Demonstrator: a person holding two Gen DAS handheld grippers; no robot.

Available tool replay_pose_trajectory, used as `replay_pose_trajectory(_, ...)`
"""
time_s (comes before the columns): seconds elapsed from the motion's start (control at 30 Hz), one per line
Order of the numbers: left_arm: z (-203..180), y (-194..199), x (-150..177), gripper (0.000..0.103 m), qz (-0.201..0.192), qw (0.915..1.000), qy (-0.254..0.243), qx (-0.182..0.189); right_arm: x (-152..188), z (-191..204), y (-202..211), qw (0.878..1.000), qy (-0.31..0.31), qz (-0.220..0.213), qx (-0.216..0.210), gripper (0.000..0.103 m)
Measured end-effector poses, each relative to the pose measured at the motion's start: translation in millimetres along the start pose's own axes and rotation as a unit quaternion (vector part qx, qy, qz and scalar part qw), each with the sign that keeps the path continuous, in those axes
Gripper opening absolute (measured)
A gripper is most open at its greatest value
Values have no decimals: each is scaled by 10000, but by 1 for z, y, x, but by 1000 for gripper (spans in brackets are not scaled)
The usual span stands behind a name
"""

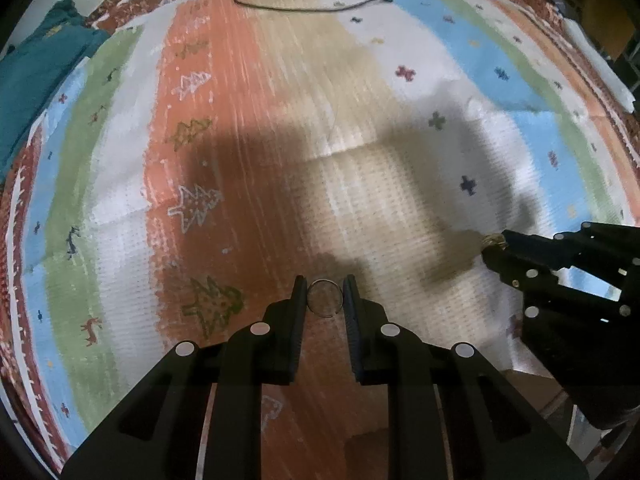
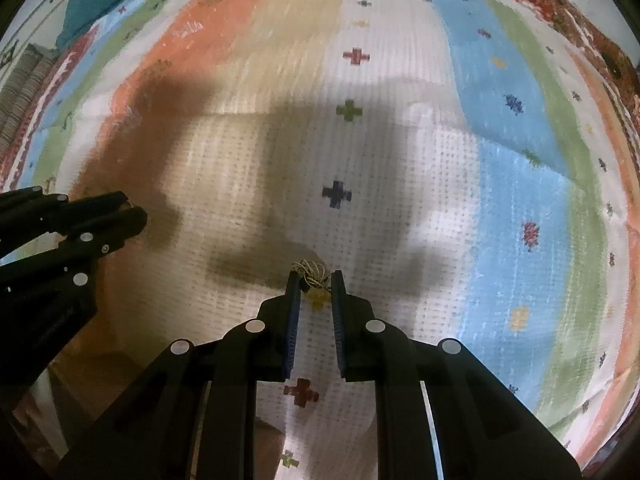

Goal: Organize jewelry
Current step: 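Lift and carry both rings with both tools over the tin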

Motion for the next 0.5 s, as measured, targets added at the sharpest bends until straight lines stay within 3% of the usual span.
replay_pose_trajectory(0.5, 0, 29, 11, 18, -275, 9996, 64, 24, 27, 0, 51, 9992, -3, -388, -118, 16)
Point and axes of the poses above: each gripper's, at about its wrist camera, not at the fingertips, and y roughly against the way its jaws point, z to its left, x to its underside, the point moved 1 cm from there along -y, roughly the way its jaws point, and after that the axes turned 11 degrees about -x, right-handed, at the moved point
